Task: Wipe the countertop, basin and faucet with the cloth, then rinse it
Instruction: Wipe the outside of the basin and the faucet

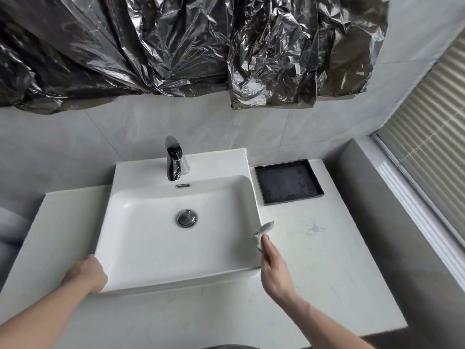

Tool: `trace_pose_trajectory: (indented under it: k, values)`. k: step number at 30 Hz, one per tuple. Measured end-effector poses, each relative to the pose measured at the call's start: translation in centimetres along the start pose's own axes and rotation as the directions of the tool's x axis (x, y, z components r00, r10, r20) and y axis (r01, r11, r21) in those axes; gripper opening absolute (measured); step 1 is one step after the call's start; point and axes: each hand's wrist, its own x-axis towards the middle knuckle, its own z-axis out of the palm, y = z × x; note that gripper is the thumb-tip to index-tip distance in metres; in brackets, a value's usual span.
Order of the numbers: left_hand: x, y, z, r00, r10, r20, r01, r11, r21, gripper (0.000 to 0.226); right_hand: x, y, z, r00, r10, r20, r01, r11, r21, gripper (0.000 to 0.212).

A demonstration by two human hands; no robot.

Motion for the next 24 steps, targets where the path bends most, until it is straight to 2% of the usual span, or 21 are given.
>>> trace_pose_trajectory:
  k: [5, 9, 13, 15, 17, 20, 24]
  values:
    - [0.1, 0.1, 0.2, 1.000, -0.011, -0.001, 0.011, 1.000, -0.018, 0.050, -2.0, 0.1, -0.3, 0.999, -0.033, -0.039, 0.028, 0.993, -0.114, 0.076]
    - [-0.8, 0.4, 0.5, 1.000, -0.002, -0.029, 0.000, 0.998, -0.063, 0.048, -2.4, -0.3, -0.6, 0.996, -0.088, -0.023, 0.079, 0.960, -0.268, 0.072]
    - [-2.0, 0.7, 1.2, 0.998, 0.027, -0.052, -0.033, 0.991, -0.130, 0.071, -2.6, -0.3, 0.0, 0.988, -0.154, 0.029, 0.147, 0.845, -0.514, 0.079]
    - [-2.8, 1.0, 1.4, 0.997, 0.049, -0.067, -0.060, 0.984, -0.166, 0.086, -2.9, 0.2, 0.2, 0.977, -0.207, 0.053, 0.199, 0.792, -0.577, 0.076]
    - [-3.8, 1.5, 1.3, 0.990, 0.102, -0.096, -0.116, 0.981, -0.158, 0.091, -3.4, 0.5, 0.8, 0.947, -0.302, 0.109, 0.305, 0.744, -0.595, 0.073]
    - [-5.8, 2.5, 1.2, 0.968, 0.211, -0.136, -0.229, 0.964, -0.133, 0.081, -3.5, 0.0, 3.4, 0.906, -0.358, 0.225, 0.420, 0.697, -0.581, 0.066]
    - [-8.1, 4.5, 1.5, 0.936, 0.333, -0.112, -0.350, 0.914, -0.205, 0.056, -3.2, -3.6, 7.9, 0.865, -0.289, 0.409, 0.485, 0.689, -0.539, 0.069]
